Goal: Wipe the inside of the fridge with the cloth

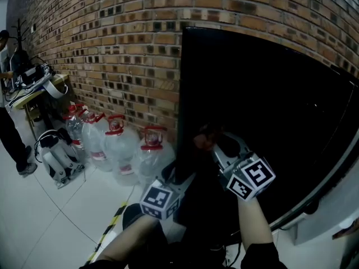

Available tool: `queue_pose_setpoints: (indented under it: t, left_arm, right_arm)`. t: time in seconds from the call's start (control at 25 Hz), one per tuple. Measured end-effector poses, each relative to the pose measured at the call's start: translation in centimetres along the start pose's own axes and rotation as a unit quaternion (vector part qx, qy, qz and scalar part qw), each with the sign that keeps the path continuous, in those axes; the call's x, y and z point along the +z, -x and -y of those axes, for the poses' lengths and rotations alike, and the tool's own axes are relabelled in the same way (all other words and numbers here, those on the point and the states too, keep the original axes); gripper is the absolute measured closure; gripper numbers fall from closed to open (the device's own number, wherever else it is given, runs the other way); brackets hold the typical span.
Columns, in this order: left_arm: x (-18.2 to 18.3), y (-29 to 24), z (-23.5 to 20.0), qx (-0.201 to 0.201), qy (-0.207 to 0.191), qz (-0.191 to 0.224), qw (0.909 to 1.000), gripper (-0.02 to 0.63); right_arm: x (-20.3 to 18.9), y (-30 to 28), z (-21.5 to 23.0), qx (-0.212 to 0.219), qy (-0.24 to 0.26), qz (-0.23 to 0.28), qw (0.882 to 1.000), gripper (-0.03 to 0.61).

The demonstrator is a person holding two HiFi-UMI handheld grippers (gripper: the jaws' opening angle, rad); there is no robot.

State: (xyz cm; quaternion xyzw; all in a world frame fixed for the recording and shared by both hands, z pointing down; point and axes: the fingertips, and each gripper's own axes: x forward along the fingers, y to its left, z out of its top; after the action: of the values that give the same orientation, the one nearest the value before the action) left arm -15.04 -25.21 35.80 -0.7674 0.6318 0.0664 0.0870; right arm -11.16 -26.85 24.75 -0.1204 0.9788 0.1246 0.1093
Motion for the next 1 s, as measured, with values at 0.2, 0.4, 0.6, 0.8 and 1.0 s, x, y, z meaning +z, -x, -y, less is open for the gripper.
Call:
queue_pose_setpoints:
  t: [0.2,0.4,0.6,0.8,1.0]
  left_arm:
    - [-0.1,0.0,0.0,-0.004,0.005,-0.004,1.0000,0.314]
    - [0.1,0.1,-0.4,-0.004,0.011,0.003,0.9999,0.336]
    - [0.5,0.2,-1.1,0.009,0.017,0.015,0.9997,0.367]
    - [0.7,0.1,-1.0,0.002,0.017,0.017,0.9997,0.393]
    - [0.6,0.2,-0.8,-0.004,0.015,0.007,0.9999,0.407]
  right_arm:
    - [-1.4,-1.2,-1.8,0.024,0.014,-0.013,1.000,0.505]
    - [-2.9,-2.1,0.7,-0.009,0.002,-0.006,1.000,0.505]
    - [-5.0,-3.1,4.0,-0.057,0.007,-0.020,0.998,0.505]
    - [-6.5,-3.8,7.1,-0.088,0.013,-0.039,0.995,0.505]
    - [-7.9,-4.6,9.7,-0.112,0.018,-0.053,0.992,0.505]
